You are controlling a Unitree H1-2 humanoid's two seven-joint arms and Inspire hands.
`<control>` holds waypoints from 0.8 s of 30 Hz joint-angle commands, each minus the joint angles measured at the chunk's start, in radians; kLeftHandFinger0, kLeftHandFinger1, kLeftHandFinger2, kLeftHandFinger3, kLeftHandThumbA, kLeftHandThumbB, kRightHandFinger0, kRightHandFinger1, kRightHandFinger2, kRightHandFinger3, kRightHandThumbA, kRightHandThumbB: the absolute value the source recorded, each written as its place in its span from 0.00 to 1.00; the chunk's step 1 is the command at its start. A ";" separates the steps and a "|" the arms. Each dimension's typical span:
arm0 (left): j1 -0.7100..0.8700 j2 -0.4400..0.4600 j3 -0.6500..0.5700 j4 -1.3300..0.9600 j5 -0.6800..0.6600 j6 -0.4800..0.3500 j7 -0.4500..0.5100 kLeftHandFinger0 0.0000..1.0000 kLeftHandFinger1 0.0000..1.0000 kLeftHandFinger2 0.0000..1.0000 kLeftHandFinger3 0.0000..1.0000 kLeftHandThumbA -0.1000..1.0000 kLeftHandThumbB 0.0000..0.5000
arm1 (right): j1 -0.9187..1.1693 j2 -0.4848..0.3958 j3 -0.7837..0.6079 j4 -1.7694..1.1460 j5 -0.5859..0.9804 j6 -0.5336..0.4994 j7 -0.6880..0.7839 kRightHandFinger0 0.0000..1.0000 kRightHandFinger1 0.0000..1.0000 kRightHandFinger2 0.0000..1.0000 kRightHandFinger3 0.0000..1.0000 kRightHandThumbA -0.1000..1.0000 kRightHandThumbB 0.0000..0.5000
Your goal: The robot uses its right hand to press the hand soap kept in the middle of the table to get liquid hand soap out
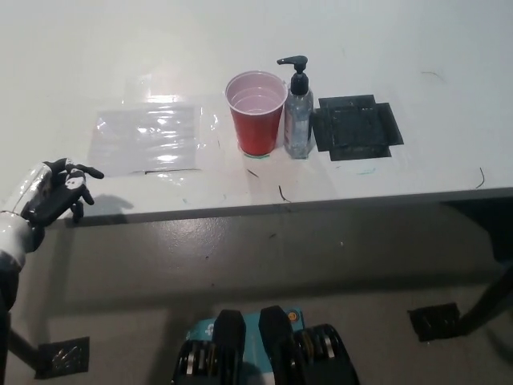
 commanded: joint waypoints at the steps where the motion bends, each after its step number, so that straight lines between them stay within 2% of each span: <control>1: -0.019 0.015 0.009 -0.039 -0.011 0.010 -0.011 0.18 0.17 0.24 0.50 0.35 0.01 | -0.031 -0.034 -0.010 -0.064 -0.001 0.043 -0.003 0.90 0.90 0.95 1.00 0.84 0.23; 3: -0.022 0.016 0.005 -0.038 -0.010 0.012 -0.014 0.17 0.17 0.24 0.50 0.35 0.00 | -0.051 -0.051 -0.008 -0.082 -0.013 0.065 -0.005 0.89 0.89 0.94 1.00 0.85 0.26; 4: -0.022 0.016 0.002 -0.042 -0.006 0.016 -0.012 0.17 0.17 0.24 0.50 0.35 0.00 | -0.091 -0.080 -0.002 -0.101 -0.026 0.070 -0.013 0.91 0.91 0.98 1.00 0.80 0.22; 6: -0.021 0.016 0.000 -0.044 -0.004 0.018 -0.013 0.19 0.17 0.24 0.50 0.36 0.00 | -0.112 -0.102 -0.001 -0.107 -0.016 0.070 -0.003 0.93 0.94 1.00 1.00 0.78 0.22; 7: -0.019 0.019 -0.003 -0.047 0.002 0.021 -0.012 0.20 0.18 0.25 0.51 0.36 0.00 | -0.168 -0.144 0.015 -0.126 -0.045 0.070 0.005 0.93 0.95 1.00 1.00 0.79 0.26; 8: -0.019 0.018 -0.001 -0.053 0.001 0.034 -0.009 0.20 0.18 0.24 0.51 0.36 0.00 | -0.204 -0.164 0.021 -0.135 -0.042 0.070 0.012 0.92 0.95 0.99 1.00 0.80 0.25; 9: -0.019 0.018 -0.001 -0.054 0.001 0.033 -0.009 0.20 0.18 0.25 0.51 0.36 0.00 | -0.231 -0.177 0.028 -0.143 -0.043 0.070 0.011 0.91 0.94 0.99 1.00 0.82 0.30; 10: -0.020 0.017 0.000 -0.049 -0.004 0.029 -0.012 0.20 0.17 0.24 0.51 0.36 0.00 | -0.309 -0.209 0.052 -0.167 -0.050 0.070 0.016 0.92 0.94 0.99 1.00 0.86 0.24; 12: -0.016 0.017 0.000 -0.053 -0.003 0.031 -0.011 0.20 0.17 0.24 0.51 0.36 0.00 | -0.312 -0.216 0.060 -0.168 -0.044 0.070 0.010 0.93 0.94 0.99 1.00 0.87 0.24; 13: -0.016 0.021 -0.004 -0.047 -0.001 0.019 -0.017 0.20 0.17 0.24 0.51 0.36 0.00 | -0.386 -0.231 0.086 -0.180 -0.055 0.070 0.013 0.96 0.95 0.99 1.00 0.88 0.12; 15: -0.017 0.019 -0.007 -0.045 0.003 0.020 -0.015 0.20 0.17 0.23 0.50 0.36 0.00 | -0.470 -0.253 0.124 -0.184 -0.076 0.070 0.029 0.99 0.97 1.00 1.00 0.91 0.05; 18: -0.016 0.027 -0.016 -0.039 0.009 0.007 -0.023 0.17 0.14 0.21 0.50 0.37 0.00 | -0.583 -0.267 0.176 -0.142 -0.081 0.070 0.054 1.00 1.00 1.00 1.00 1.00 0.16; 20: -0.016 0.031 -0.019 -0.031 0.006 -0.003 -0.031 0.15 0.12 0.18 0.49 0.38 0.00 | -0.655 -0.260 0.211 -0.106 -0.093 0.070 0.068 1.00 1.00 1.00 1.00 1.00 0.27; 24: -0.020 0.033 -0.021 -0.034 0.003 0.012 -0.038 0.11 0.09 0.16 0.48 0.39 0.00 | -0.755 -0.247 0.297 -0.044 -0.193 0.070 0.086 1.00 1.00 1.00 1.00 1.00 0.37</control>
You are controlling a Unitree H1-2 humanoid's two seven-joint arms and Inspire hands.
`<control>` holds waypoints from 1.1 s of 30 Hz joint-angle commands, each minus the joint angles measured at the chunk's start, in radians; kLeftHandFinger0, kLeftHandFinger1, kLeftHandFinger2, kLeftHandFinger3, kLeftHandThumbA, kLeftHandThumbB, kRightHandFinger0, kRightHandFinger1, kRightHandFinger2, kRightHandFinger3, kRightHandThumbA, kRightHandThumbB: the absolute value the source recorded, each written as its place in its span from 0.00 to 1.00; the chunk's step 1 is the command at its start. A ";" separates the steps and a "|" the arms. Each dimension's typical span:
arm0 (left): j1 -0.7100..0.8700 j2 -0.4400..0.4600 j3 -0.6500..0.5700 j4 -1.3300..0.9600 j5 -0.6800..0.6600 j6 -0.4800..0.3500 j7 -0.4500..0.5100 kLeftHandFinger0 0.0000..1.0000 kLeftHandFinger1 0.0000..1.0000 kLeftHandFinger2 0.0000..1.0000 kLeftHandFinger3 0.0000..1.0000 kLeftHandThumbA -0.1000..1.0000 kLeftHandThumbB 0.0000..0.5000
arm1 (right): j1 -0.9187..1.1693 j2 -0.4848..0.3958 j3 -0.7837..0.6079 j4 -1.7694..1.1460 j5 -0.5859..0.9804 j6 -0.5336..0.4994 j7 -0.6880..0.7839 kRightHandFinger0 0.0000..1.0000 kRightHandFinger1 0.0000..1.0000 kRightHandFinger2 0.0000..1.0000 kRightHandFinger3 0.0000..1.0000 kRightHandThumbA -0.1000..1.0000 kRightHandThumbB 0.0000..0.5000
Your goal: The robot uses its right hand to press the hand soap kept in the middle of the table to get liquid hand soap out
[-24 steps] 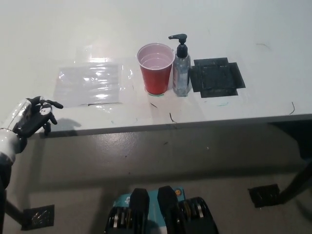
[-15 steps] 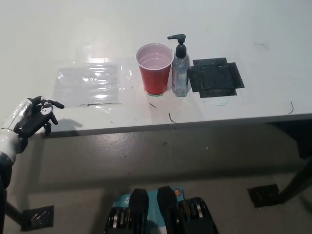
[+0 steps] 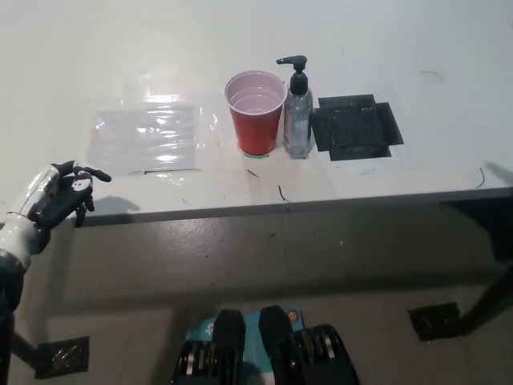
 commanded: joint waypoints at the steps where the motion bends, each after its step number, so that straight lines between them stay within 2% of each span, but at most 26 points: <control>1: -0.023 0.033 -0.003 -0.020 0.004 -0.004 -0.022 0.11 0.09 0.16 0.48 0.39 0.00 | -0.129 -0.021 0.065 0.048 -0.111 0.002 0.045 1.00 1.00 1.00 1.00 1.00 0.38; 2: -0.023 0.033 -0.004 -0.018 0.009 -0.016 -0.021 0.12 0.09 0.14 0.47 0.39 0.00 | -0.188 -0.007 0.126 0.086 -0.151 0.002 0.052 1.00 1.00 1.00 1.00 1.00 0.49; 3: -0.023 0.031 -0.004 -0.019 0.010 -0.013 -0.019 0.12 0.09 0.14 0.47 0.39 0.00 | -0.201 -0.002 0.140 0.095 -0.163 0.002 0.051 1.00 1.00 1.00 1.00 1.00 0.50; 4: -0.023 0.033 -0.006 -0.019 0.015 -0.018 -0.020 0.12 0.09 0.14 0.46 0.39 0.00 | -0.225 0.007 0.164 0.111 -0.177 0.002 0.046 1.00 1.00 1.00 1.00 1.00 0.57; 7: -0.026 0.031 -0.005 -0.015 0.014 -0.018 -0.023 0.13 0.09 0.14 0.46 0.39 0.00 | -0.289 0.046 0.216 0.167 -0.206 -0.008 0.040 1.00 1.00 1.00 1.00 1.00 0.67; 8: -0.027 0.030 -0.004 -0.015 0.013 -0.017 -0.023 0.13 0.09 0.14 0.45 0.39 0.00 | -0.295 0.050 0.222 0.174 -0.212 -0.010 0.039 1.00 1.00 1.00 1.00 1.00 0.68; 10: -0.027 0.031 -0.005 -0.013 0.012 -0.017 -0.026 0.15 0.10 0.14 0.46 0.40 0.00 | -0.334 0.079 0.260 0.241 -0.246 -0.086 0.029 1.00 1.00 1.00 1.00 1.00 0.66; 12: -0.024 0.031 -0.005 -0.020 0.015 -0.019 -0.024 0.15 0.10 0.14 0.46 0.41 0.00 | -0.382 0.120 0.301 0.312 -0.265 -0.091 0.041 1.00 1.00 1.00 1.00 1.00 0.70; 16: -0.028 0.033 -0.010 -0.023 0.017 -0.019 -0.027 0.14 0.10 0.14 0.47 0.42 0.00 | -0.438 0.141 0.356 0.404 -0.280 -0.102 0.092 1.00 1.00 1.00 1.00 1.00 0.92; 17: -0.029 0.036 -0.013 -0.020 0.019 -0.025 -0.031 0.14 0.09 0.13 0.45 0.43 0.00 | -0.470 0.159 0.397 0.463 -0.306 -0.147 0.106 1.00 1.00 1.00 1.00 1.00 0.92; 18: -0.029 0.037 -0.014 -0.016 0.021 -0.031 -0.032 0.13 0.09 0.13 0.44 0.44 0.00 | -0.478 0.170 0.404 0.483 -0.308 -0.149 0.106 1.00 1.00 1.00 1.00 1.00 0.98; 23: -0.045 0.038 -0.029 -0.017 0.032 -0.016 -0.032 0.15 0.10 0.14 0.42 0.51 0.00 | -0.515 0.212 0.466 0.578 -0.341 -0.187 0.130 1.00 1.00 1.00 1.00 1.00 1.00; 24: -0.047 0.037 -0.031 -0.014 0.030 -0.022 -0.035 0.13 0.09 0.13 0.41 0.53 0.00 | -0.518 0.230 0.478 0.608 -0.348 -0.215 0.124 1.00 1.00 1.00 1.00 1.00 1.00; 28: -0.058 0.032 -0.030 -0.002 0.018 -0.029 -0.040 0.10 0.08 0.14 0.39 0.55 0.00 | -0.516 0.266 0.501 0.652 -0.364 -0.259 0.130 1.00 1.00 1.00 1.00 1.00 0.96; 29: -0.059 0.034 -0.035 -0.003 0.023 -0.030 -0.041 0.08 0.06 0.13 0.39 0.57 0.00 | -0.511 0.286 0.503 0.672 -0.366 -0.264 0.125 1.00 1.00 1.00 1.00 1.00 0.99; 33: -0.068 0.039 -0.041 -0.001 0.023 -0.031 -0.051 0.07 0.06 0.13 0.41 0.58 0.00 | -0.478 0.326 0.498 0.714 -0.371 -0.282 0.108 1.00 1.00 1.00 1.00 1.00 1.00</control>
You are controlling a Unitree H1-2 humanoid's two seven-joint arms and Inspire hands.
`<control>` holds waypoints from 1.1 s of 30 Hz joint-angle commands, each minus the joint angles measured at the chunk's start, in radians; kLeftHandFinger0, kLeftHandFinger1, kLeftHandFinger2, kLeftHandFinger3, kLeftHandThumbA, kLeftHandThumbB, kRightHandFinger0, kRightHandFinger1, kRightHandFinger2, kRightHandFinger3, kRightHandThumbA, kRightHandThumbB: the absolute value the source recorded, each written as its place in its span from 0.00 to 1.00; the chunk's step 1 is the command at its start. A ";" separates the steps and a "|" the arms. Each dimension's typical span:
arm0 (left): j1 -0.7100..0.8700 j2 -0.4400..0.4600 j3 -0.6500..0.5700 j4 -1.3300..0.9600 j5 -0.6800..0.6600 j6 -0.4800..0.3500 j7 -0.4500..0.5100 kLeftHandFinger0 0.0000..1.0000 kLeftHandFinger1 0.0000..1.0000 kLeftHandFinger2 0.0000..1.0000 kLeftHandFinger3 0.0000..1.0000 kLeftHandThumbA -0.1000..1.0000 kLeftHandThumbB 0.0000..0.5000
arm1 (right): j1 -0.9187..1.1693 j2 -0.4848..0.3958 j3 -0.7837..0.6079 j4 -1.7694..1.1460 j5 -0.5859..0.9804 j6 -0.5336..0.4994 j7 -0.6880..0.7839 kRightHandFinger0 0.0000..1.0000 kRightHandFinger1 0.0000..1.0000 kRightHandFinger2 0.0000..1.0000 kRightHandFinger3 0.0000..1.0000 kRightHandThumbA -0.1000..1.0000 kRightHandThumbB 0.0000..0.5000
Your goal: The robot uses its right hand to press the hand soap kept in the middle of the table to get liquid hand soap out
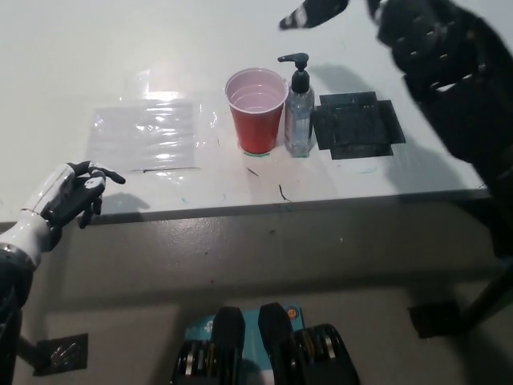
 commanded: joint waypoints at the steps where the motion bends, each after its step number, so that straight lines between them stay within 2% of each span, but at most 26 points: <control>1: -0.046 0.039 -0.005 -0.009 0.007 -0.027 -0.029 0.07 0.07 0.14 0.41 0.59 0.00 | -0.030 0.027 -0.005 0.033 -0.044 -0.096 -0.007 1.00 1.00 1.00 1.00 1.00 1.00; 4: -0.050 0.039 -0.004 -0.004 0.008 -0.031 -0.033 0.07 0.06 0.13 0.41 0.60 0.00 | 0.001 0.068 -0.018 0.081 -0.040 -0.079 -0.015 1.00 1.00 1.00 1.00 1.00 1.00; 7: -0.054 0.038 -0.003 -0.004 0.012 -0.035 -0.034 0.07 0.06 0.12 0.41 0.61 0.00 | 0.026 0.078 -0.019 0.087 -0.050 -0.101 -0.021 1.00 1.00 1.00 1.00 1.00 0.87; 13: -0.058 0.038 -0.001 0.001 0.012 -0.035 -0.040 0.09 0.07 0.15 0.41 0.68 0.00 | 0.080 0.104 -0.035 0.109 -0.062 -0.098 -0.034 1.00 1.00 1.00 1.00 1.00 0.85; 16: -0.055 0.035 0.009 0.004 0.008 -0.048 -0.038 0.07 0.06 0.14 0.38 0.72 0.00 | 0.111 0.107 -0.042 0.108 -0.058 -0.099 -0.028 1.00 1.00 1.00 1.00 1.00 0.89; 18: -0.058 0.036 0.012 0.005 0.005 -0.047 -0.041 0.08 0.07 0.14 0.39 0.74 0.00 | 0.120 0.107 -0.044 0.110 -0.065 -0.111 -0.035 1.00 1.00 1.00 1.00 1.00 0.86; 19: -0.060 0.040 0.008 0.007 0.010 -0.047 -0.044 0.10 0.08 0.15 0.37 0.80 0.03 | 0.136 0.102 -0.039 0.114 -0.074 -0.121 -0.040 1.00 1.00 1.00 1.00 1.00 0.87; 27: -0.057 0.043 0.001 -0.003 0.022 -0.042 -0.047 0.10 0.08 0.17 0.38 0.91 0.07 | 0.172 0.074 -0.035 0.115 -0.090 -0.150 -0.007 1.00 1.00 1.00 1.00 1.00 0.89; 28: -0.057 0.045 -0.001 -0.001 0.022 -0.049 -0.052 0.11 0.09 0.18 0.38 0.93 0.08 | 0.180 0.073 -0.037 0.108 -0.088 -0.154 -0.005 1.00 1.00 1.00 1.00 1.00 0.93; 33: -0.065 0.046 -0.006 -0.009 0.024 -0.047 -0.056 0.10 0.07 0.15 0.38 0.96 0.09 | 0.197 0.072 -0.026 0.105 -0.096 -0.170 0.014 1.00 1.00 1.00 1.00 1.00 0.99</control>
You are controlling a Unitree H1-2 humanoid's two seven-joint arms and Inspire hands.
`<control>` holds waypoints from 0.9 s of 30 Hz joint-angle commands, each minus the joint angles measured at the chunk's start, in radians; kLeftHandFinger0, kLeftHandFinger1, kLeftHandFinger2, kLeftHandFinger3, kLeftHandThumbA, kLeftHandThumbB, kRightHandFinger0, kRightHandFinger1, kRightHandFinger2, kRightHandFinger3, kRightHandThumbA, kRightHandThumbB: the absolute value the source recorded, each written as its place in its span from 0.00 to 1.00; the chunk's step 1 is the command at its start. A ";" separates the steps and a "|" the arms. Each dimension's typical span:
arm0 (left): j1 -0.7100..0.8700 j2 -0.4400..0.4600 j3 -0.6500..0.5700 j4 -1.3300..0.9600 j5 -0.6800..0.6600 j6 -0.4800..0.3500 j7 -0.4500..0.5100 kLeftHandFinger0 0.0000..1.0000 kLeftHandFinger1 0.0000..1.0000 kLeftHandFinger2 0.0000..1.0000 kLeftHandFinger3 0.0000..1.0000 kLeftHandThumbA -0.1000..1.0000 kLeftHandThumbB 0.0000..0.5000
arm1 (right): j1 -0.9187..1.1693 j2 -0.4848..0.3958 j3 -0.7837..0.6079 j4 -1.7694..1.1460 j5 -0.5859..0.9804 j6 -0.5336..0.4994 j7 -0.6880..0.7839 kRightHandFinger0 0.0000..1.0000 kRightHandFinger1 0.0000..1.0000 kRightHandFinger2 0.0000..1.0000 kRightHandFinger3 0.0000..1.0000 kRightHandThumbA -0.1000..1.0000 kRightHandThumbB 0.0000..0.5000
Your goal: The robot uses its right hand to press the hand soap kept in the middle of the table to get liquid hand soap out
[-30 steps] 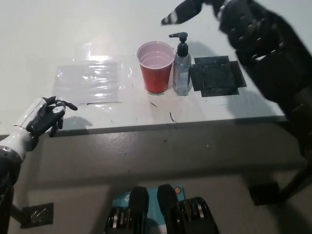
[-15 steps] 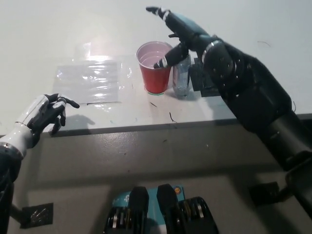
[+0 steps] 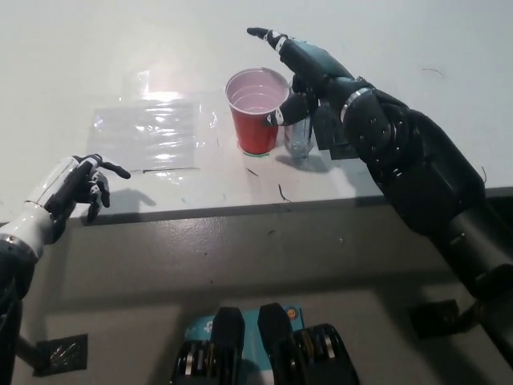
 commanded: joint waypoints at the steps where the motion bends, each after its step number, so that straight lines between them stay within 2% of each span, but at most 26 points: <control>1: -0.042 0.043 -0.007 -0.026 0.016 -0.039 -0.020 0.10 0.07 0.15 0.38 0.97 0.11 | 0.006 -0.015 0.010 0.003 -0.028 -0.029 0.037 1.00 1.00 1.00 1.00 1.00 1.00; 3: -0.045 0.047 -0.013 -0.024 0.023 -0.052 -0.022 0.09 0.06 0.14 0.38 0.98 0.09 | -0.004 -0.028 0.055 0.023 -0.087 -0.040 0.033 1.00 1.00 1.00 1.00 1.00 1.00; 5: -0.049 0.053 -0.016 -0.030 0.032 -0.052 -0.024 0.08 0.06 0.13 0.38 0.98 0.12 | -0.014 -0.038 0.083 0.035 -0.114 -0.053 0.044 1.00 1.00 1.00 1.00 1.00 0.97; 8: -0.053 0.058 -0.018 -0.033 0.035 -0.058 -0.027 0.08 0.06 0.14 0.40 0.98 0.08 | -0.017 -0.051 0.120 0.042 -0.142 -0.047 0.073 1.00 1.00 1.00 1.00 1.00 0.93; 9: -0.055 0.062 -0.023 -0.032 0.043 -0.058 -0.027 0.09 0.07 0.14 0.40 0.99 0.11 | -0.018 -0.054 0.129 0.051 -0.143 -0.059 0.085 1.00 1.00 1.00 1.00 1.00 0.90; 13: -0.055 0.058 -0.022 -0.041 0.044 -0.050 -0.025 0.09 0.06 0.12 0.38 0.97 0.10 | -0.002 -0.058 0.156 0.056 -0.157 -0.074 0.106 1.00 1.00 1.00 1.00 1.00 0.91; 17: -0.055 0.063 -0.029 -0.044 0.058 -0.068 -0.028 0.05 0.03 0.12 0.38 0.96 0.04 | 0.012 -0.049 0.175 0.078 -0.168 -0.080 0.115 1.00 1.00 1.00 1.00 1.00 0.96; 18: -0.054 0.065 -0.028 -0.047 0.058 -0.070 -0.028 0.04 0.03 0.12 0.38 0.96 0.04 | 0.014 -0.047 0.176 0.077 -0.169 -0.080 0.115 1.00 1.00 1.00 1.00 1.00 0.97; 20: -0.055 0.065 -0.028 -0.053 0.057 -0.062 -0.028 0.04 0.03 0.12 0.38 0.95 0.05 | 0.026 -0.039 0.178 0.093 -0.175 -0.093 0.097 1.00 1.00 1.00 1.00 1.00 0.91; 23: -0.065 0.072 -0.031 -0.054 0.058 -0.064 -0.035 0.05 0.04 0.13 0.38 0.95 0.05 | 0.026 -0.030 0.175 0.116 -0.182 -0.096 0.089 1.00 1.00 1.00 1.00 1.00 0.93; 24: -0.067 0.075 -0.033 -0.057 0.061 -0.058 -0.036 0.07 0.07 0.17 0.40 0.96 0.06 | 0.028 -0.021 0.173 0.140 -0.183 -0.102 0.082 1.00 1.00 1.00 1.00 1.00 0.95; 27: -0.073 0.075 -0.033 -0.057 0.060 -0.061 -0.036 0.07 0.06 0.17 0.40 0.96 0.06 | 0.028 -0.008 0.170 0.185 -0.190 -0.119 0.067 1.00 1.00 1.00 1.00 1.00 0.96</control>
